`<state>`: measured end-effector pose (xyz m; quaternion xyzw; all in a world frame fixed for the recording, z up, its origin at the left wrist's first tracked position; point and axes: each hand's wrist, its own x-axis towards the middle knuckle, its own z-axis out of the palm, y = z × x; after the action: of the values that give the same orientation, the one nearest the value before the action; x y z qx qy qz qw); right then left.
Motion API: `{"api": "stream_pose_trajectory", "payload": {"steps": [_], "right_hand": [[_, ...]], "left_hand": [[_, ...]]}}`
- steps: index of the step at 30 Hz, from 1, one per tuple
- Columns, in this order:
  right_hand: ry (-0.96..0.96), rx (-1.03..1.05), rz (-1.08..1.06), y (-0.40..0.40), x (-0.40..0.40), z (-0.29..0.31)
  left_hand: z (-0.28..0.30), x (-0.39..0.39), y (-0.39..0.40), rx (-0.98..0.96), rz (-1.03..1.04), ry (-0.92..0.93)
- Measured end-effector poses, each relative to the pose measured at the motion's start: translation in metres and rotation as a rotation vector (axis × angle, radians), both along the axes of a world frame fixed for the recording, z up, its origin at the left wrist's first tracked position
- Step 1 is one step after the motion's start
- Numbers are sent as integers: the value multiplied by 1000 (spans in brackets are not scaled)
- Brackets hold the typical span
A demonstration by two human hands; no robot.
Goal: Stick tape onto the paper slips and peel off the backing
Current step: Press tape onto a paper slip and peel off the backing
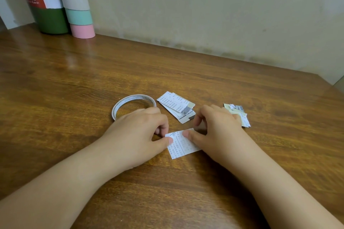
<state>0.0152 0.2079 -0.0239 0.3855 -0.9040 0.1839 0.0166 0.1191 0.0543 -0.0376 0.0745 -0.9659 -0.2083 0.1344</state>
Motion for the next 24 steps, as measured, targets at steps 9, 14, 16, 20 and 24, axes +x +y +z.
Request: {"api": "stream_pose_trajectory", "payload": {"steps": [9, 14, 16, 20, 24], "right_hand": [[9, 13, 10, -3, 2, 0], [-86, 70, 120, -4, 9, 1], [-50, 57, 57, -5, 6, 1], [-28, 59, 49, -3, 4, 2], [-79, 86, 118, -4, 11, 3]], "left_hand": [[-1, 1, 0, 12, -5, 7], [-1, 0, 0, -4, -6, 7], [-1, 0, 0, -4, -1, 3], [0, 1, 0, -6, 1, 6], [-1, 0, 0, -15, -6, 14]]}}
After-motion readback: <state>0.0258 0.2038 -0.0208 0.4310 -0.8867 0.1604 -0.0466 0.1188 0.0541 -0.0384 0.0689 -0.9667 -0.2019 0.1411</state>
